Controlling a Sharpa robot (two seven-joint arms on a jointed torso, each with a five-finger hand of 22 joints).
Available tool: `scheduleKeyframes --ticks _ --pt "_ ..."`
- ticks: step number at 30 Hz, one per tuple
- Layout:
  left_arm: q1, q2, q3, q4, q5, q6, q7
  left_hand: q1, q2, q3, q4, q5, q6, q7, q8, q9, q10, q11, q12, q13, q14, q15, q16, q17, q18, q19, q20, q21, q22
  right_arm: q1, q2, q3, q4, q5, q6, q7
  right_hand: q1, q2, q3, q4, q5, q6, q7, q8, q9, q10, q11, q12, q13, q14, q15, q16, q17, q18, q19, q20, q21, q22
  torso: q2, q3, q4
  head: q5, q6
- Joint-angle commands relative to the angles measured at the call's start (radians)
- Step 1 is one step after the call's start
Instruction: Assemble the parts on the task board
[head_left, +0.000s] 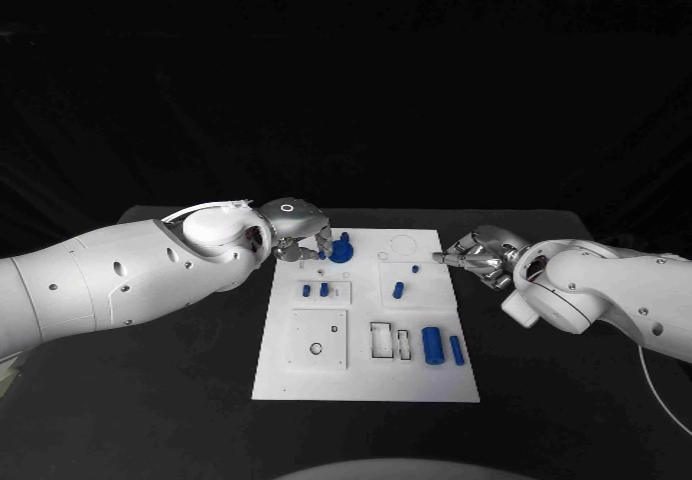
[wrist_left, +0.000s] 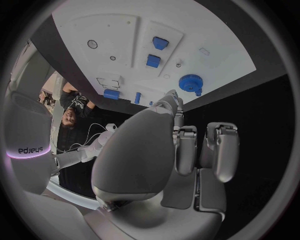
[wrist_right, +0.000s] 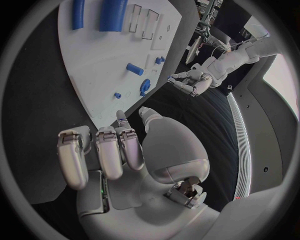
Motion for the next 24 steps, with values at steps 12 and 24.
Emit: scheduleKeyframes --ticks 12,24 --pt "-0.014 0.019 -0.002 -0.046 0.005 0.038 -0.002 -0.003 -0.003 0.006 0.007 0.007 0.003 -0.004 0.004 0.0 0.005 -0.004 -0.01 -0.001 0.106 0.006 0.003 0.263 -0.008 0.107 -0.006 0.002 0.263 -0.002 -0.004 0.0 0.004 -0.003 0.014 0.001 0.005 0.0 -0.004 0.0 0.003 -0.003 -0.002 0.006 0.001 0.105 0.004 0.003 0.264 0.106 0.006 0.004 0.263 -0.007 0.105 0.005 0.004 0.263 0.003 -0.0006 -0.0016 0.001 -0.006" --pt "-0.043 0.043 -0.003 -0.099 0.005 0.041 0.013 -0.002 -0.004 0.01 0.009 0.007 0.0 -0.004 0.001 -0.002 0.002 -0.004 -0.016 -0.001 0.106 0.005 0.003 0.263 -0.008 0.107 -0.006 0.002 0.263 -0.002 -0.009 0.0 0.008 -0.003 0.013 0.0 0.005 0.0 -0.004 0.0 0.003 -0.003 -0.002 0.006 0.001 0.105 0.004 0.003 0.264 0.106 0.006 0.004 0.263 -0.007 0.105 0.005 0.004 0.263 0.002 0.0001 -0.0002 -0.003 -0.013"
